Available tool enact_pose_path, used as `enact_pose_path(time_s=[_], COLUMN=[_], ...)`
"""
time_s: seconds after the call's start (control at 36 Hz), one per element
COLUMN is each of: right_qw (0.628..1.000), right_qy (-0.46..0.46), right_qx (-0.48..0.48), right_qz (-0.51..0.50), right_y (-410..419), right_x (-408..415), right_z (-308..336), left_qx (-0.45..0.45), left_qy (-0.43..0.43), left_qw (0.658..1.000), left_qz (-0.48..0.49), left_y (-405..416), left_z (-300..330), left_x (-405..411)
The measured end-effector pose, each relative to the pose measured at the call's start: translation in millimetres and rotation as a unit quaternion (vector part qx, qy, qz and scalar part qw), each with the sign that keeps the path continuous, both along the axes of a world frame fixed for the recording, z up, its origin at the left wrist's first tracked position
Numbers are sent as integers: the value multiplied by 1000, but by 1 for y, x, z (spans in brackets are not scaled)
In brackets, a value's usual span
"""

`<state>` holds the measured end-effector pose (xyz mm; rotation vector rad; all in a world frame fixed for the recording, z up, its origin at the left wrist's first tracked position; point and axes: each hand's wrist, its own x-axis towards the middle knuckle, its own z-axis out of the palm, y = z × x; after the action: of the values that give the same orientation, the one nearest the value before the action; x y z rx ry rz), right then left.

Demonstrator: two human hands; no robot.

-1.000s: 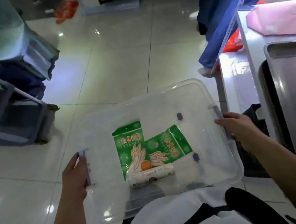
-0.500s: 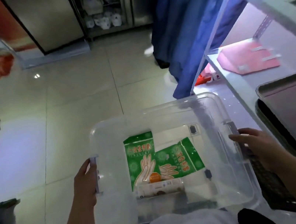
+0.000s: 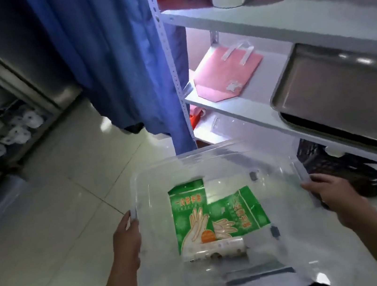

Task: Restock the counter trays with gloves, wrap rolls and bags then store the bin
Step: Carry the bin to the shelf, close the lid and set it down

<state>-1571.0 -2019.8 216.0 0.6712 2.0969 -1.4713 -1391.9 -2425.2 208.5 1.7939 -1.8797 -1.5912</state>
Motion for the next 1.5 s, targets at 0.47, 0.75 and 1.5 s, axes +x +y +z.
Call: enact_pose_path(time_s=[0.47,0.75,1.5], right_qw=[967,897,932], right_qy=[-25,-89,70], right_qx=[99,167,240], right_qz=[-234,-399,-263], right_y=[-96,-146,-79], right_x=[19,58,-14], right_z=[-55,-161,-587], left_qx=[83,67,-95], left_qy=[-40,-105,12], left_qw=[979,929,837], left_qz=[-181,-348,-538], left_y=[-125,-147,-89], left_z=[-75,-216,-587], left_x=[-126,-193,-346])
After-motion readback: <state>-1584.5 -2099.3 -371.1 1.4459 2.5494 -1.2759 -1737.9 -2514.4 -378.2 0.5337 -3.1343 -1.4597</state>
